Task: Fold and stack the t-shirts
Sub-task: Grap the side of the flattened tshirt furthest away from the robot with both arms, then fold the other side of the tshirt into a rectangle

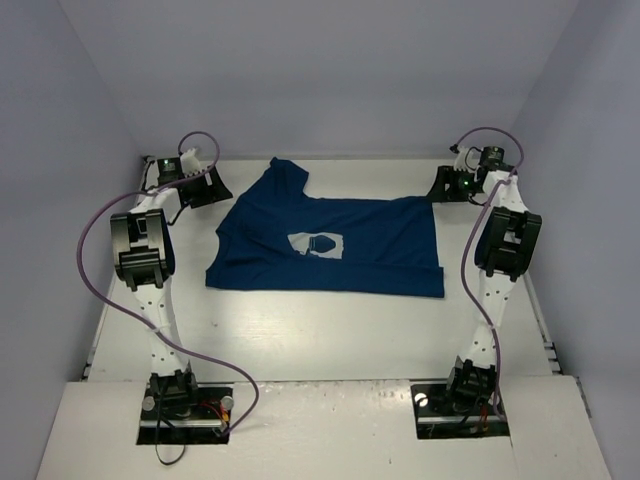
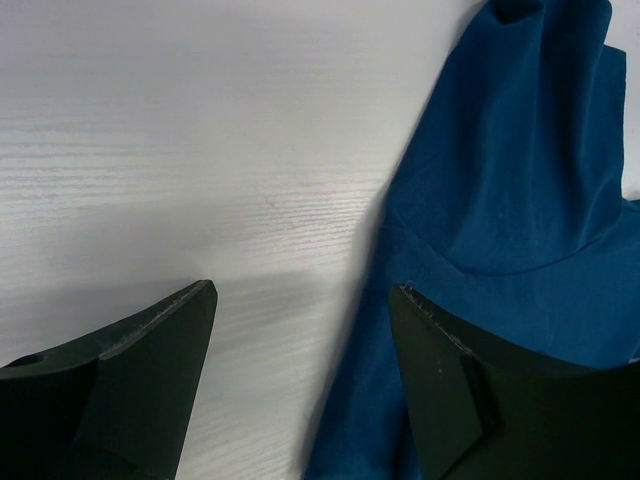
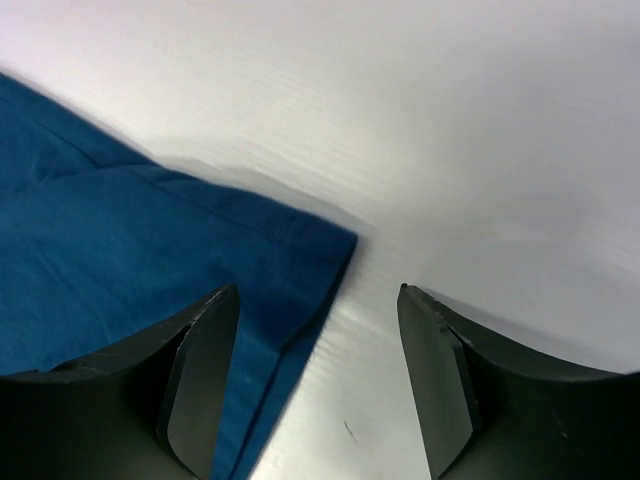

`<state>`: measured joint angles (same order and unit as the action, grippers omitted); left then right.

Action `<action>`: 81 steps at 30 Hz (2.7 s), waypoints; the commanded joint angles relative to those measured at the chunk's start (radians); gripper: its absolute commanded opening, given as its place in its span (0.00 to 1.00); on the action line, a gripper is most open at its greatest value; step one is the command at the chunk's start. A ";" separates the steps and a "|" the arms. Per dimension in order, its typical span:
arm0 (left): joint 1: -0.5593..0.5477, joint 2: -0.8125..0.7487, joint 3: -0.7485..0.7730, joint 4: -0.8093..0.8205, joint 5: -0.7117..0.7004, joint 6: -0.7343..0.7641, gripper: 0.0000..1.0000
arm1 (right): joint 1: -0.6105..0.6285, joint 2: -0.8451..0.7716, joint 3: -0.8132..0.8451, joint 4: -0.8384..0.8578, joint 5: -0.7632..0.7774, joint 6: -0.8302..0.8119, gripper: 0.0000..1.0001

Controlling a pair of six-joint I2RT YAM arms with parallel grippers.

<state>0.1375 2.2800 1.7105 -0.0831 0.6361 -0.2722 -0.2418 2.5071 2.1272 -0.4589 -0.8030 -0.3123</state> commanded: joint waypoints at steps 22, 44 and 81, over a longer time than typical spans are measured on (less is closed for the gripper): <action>-0.018 0.019 0.114 -0.161 0.210 0.080 0.68 | 0.055 0.060 0.023 0.000 -0.033 0.033 0.00; -0.084 0.192 0.354 -0.162 0.180 0.020 0.27 | 0.030 0.019 0.005 -0.001 -0.046 0.023 0.00; -0.046 -0.284 -0.084 0.091 0.282 0.447 0.00 | -0.033 -0.248 -0.076 -0.046 -0.244 -0.070 0.00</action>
<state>0.0767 2.1584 1.6827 -0.0547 0.8287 -0.0044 -0.2420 2.3835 2.1138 -0.4775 -1.0367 -0.3048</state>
